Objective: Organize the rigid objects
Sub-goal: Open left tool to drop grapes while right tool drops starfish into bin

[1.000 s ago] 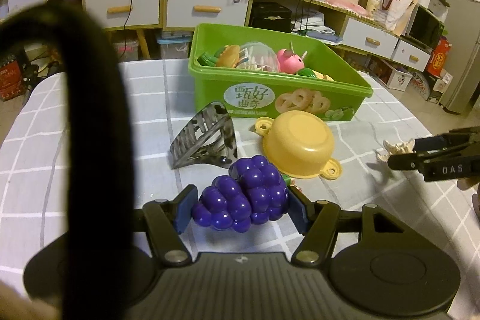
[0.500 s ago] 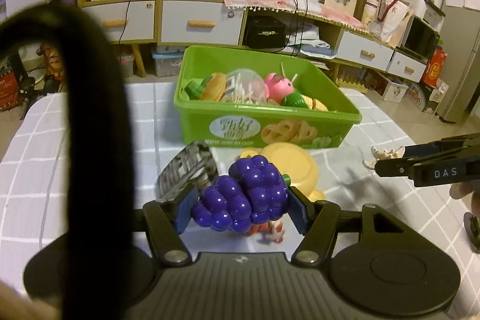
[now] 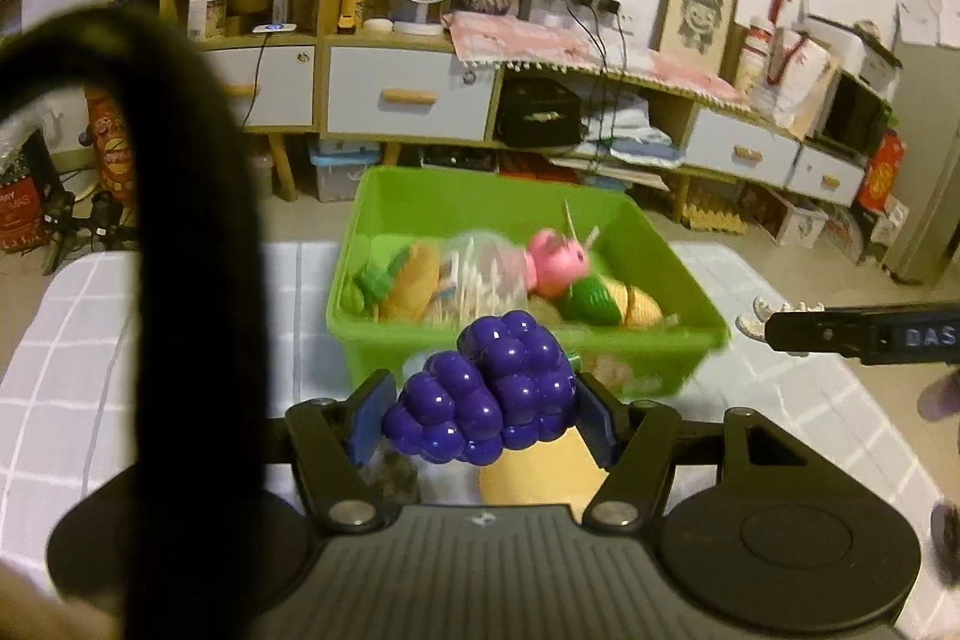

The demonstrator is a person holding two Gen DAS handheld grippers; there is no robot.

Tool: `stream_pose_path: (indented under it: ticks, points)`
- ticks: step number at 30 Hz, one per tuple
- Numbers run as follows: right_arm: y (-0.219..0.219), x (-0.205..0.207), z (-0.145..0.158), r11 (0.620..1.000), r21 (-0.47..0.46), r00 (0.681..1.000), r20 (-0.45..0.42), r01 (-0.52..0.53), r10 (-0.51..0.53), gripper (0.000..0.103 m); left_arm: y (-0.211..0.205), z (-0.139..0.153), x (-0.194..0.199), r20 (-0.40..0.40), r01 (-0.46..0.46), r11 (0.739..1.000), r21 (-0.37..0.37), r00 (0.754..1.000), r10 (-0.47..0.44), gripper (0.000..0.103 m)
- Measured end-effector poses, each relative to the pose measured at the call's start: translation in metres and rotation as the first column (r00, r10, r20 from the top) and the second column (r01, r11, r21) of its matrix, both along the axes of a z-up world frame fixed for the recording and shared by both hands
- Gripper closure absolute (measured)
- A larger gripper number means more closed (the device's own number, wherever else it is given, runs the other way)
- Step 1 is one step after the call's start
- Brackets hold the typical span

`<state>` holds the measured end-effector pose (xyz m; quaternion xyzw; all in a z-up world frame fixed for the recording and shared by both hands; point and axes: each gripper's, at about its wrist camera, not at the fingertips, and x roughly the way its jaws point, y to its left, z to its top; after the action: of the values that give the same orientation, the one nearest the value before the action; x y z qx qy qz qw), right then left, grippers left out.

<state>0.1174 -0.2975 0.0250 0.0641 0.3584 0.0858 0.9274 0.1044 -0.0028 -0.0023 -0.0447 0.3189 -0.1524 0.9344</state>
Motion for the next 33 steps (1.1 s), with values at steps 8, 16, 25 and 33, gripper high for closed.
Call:
stream_pose_path:
  ticks: [8, 16, 25, 33]
  points:
    - [0.005, 0.027, -0.005, 0.993, 0.113, 0.998, 0.039, 0.034, -0.039, 0.034, -0.009, 0.01, 0.059, 0.016, -0.02, 1.0, -0.018, 1.0, 0.02, 0.065]
    - [0.026, 0.037, -0.014, 0.989, 0.148, 0.997, 0.077, -0.001, -0.011, 0.034, -0.022, -0.002, 0.122, 0.013, -0.016, 1.0, 0.024, 1.0, 0.015, 0.065]
    - [0.037, 0.049, -0.018, 0.988, 0.156, 0.995, 0.097, 0.02, -0.036, 0.034, -0.035, -0.008, 0.156, 0.019, -0.017, 0.998, 0.068, 1.0, 0.015, 0.065]
    - [0.046, 0.051, -0.021, 0.992, 0.122, 0.994, 0.099, 0.022, -0.034, 0.033, -0.036, -0.014, 0.164, 0.008, -0.021, 0.995, 0.093, 1.0, 0.02, 0.065]
